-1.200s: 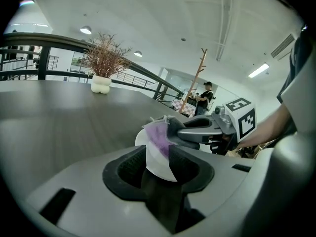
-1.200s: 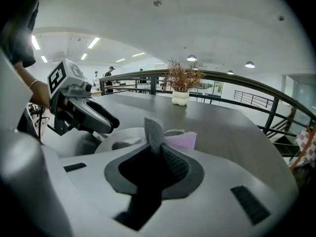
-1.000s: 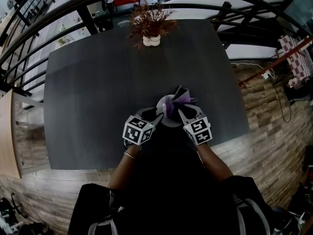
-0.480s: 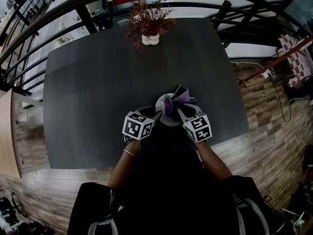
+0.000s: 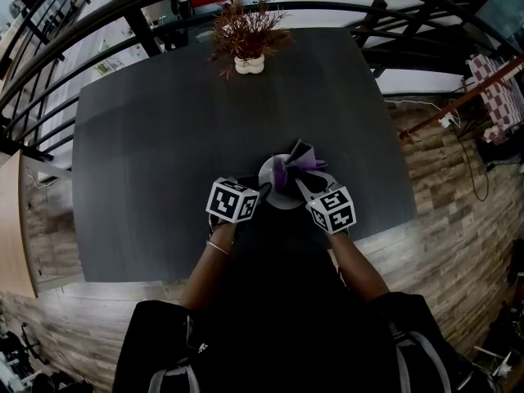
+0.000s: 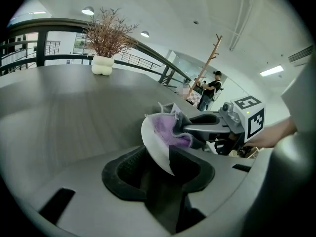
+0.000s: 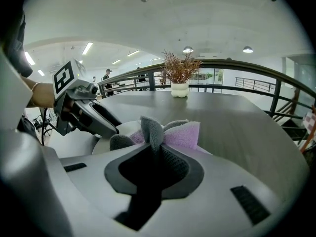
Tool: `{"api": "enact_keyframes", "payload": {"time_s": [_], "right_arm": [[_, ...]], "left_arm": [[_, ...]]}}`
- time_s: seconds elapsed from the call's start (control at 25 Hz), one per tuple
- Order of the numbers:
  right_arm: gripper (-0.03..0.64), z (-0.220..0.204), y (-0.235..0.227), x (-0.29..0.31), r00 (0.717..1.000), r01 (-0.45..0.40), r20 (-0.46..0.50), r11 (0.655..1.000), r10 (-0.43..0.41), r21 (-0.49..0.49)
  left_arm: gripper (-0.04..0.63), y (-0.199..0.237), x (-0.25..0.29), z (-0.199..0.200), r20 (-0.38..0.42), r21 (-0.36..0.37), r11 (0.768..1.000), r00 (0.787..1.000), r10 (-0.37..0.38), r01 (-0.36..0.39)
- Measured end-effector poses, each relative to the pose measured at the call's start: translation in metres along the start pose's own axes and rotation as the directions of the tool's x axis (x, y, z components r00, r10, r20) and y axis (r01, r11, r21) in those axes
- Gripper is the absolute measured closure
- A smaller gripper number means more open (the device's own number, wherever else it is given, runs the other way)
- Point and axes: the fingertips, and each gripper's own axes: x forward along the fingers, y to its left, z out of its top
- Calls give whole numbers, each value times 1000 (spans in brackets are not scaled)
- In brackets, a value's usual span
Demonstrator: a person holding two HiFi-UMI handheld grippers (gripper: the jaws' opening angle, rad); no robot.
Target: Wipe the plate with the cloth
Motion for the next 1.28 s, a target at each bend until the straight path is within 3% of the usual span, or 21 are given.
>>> {"api": "enact_keyframes", "payload": {"time_s": [0.2, 0.44, 0.6, 0.8, 1.08, 1.28], "right_arm": [[558, -1, 3, -1, 1000, -22, 4, 1000, 22, 1], [558, 0, 3, -1, 999, -31, 14, 1000, 31, 3], [558, 1, 5, -1, 999, -36, 20, 999, 36, -1], [558, 1, 4, -2, 999, -36, 30, 999, 36, -6], [558, 1, 4, -3, 998, -41, 41, 999, 42, -15], [558, 2, 5, -4, 998, -40, 50, 999, 41, -27]], "left_arm": [[451, -5, -2, 9, 69, -119, 991, 997, -45, 53], [455, -10, -7, 17, 125, -179, 976, 987, -102, 124], [504, -10, -7, 19, 148, -224, 963, 982, -116, 148], [523, -12, -4, 24, 208, -362, 902, 964, -168, 236], [526, -15, 3, 30, 287, -462, 818, 930, -228, 343], [563, -11, 4, 26, 275, -500, 806, 941, -197, 315]]}}
